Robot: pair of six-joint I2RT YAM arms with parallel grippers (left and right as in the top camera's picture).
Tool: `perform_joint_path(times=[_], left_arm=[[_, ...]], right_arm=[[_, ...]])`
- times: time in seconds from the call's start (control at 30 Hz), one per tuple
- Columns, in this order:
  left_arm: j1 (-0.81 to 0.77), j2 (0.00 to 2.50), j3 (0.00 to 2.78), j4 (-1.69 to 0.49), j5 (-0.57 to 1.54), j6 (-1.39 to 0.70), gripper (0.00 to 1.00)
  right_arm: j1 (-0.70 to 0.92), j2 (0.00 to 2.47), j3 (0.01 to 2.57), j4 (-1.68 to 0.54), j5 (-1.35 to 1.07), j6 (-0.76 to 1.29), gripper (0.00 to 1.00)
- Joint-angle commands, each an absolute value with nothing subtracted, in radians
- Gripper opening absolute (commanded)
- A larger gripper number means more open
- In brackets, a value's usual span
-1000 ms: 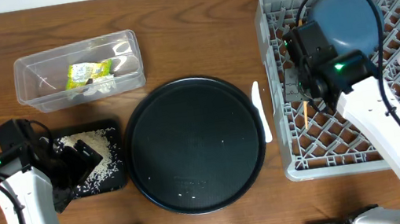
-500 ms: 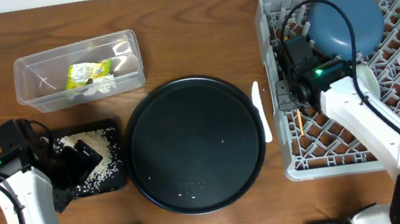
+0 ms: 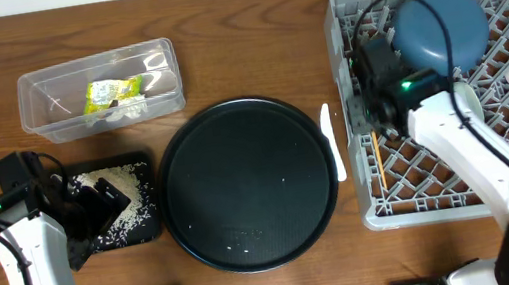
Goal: Sort waste into correct bins and load items into the dishwasher rack
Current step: 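Carry chopstick and spoon with right gripper and insert into rack, then adjust white spoon upright at rack's left edge with right gripper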
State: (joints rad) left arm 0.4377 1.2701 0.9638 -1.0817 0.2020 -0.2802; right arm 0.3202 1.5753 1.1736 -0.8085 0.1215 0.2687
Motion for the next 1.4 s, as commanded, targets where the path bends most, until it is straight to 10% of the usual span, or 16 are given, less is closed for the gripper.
perform_joint_path(times=[0.0,0.13,1.37], left_arm=[[0.441,1.274,0.969,-1.087,0.19,-0.264,0.98],[0.441,1.274,0.969,-1.087,0.19,-0.264,0.98],[0.441,1.274,0.969,-1.091,0.19,-0.264,0.98]], right_arm=[[0.345,1.529,1.268,-0.8,-0.038,0.184,0.24],[0.394,1.538,1.271,-0.794,-0.06,0.178,0.11],[0.532,1.935,1.261,-0.819,0.077,0.29,0.01]])
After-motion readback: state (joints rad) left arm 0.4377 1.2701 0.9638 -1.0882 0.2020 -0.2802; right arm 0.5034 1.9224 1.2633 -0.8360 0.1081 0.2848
